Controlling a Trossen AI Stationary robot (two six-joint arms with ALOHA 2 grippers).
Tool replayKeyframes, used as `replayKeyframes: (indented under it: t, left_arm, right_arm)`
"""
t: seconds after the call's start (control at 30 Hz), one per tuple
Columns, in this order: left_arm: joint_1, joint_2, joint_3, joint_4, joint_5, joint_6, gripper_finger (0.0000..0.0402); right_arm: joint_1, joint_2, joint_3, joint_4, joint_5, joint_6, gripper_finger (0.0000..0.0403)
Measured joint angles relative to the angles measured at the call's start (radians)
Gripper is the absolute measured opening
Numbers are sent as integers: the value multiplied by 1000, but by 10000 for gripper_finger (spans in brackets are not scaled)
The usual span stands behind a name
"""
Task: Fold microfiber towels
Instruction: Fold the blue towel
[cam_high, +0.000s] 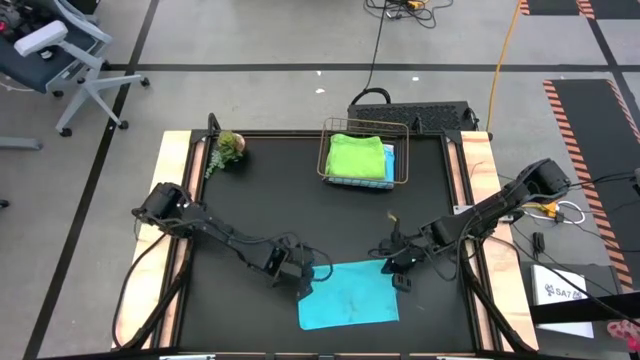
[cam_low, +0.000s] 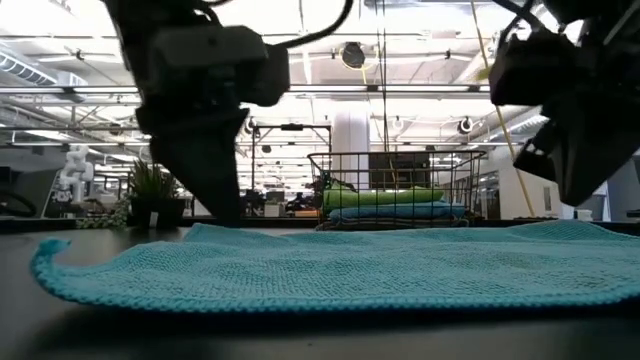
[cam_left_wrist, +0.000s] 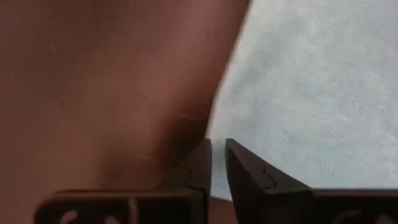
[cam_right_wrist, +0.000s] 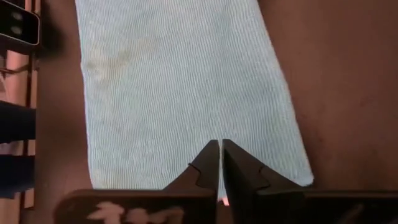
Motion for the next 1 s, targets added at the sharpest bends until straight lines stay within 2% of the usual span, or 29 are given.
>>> replayKeyframes:
  t: [0.3,0.53,0.77,1.0]
  left_arm:
    - [54,0,1,-14,99,67,81]
    - [40,0,0,-29,118,67,82]
    - [37,0,-3,-32,115,67,81]
    - [37,0,-48,-33,108,29,81]
  right_arm:
    - [-63,-37,23,-101,2,-108,67]
    - [-74,-23,22,-154,2,-135,102]
    - [-74,-14,9,-137,2,-130,116]
    - [-74,22,-33,-111,-6,-56,116]
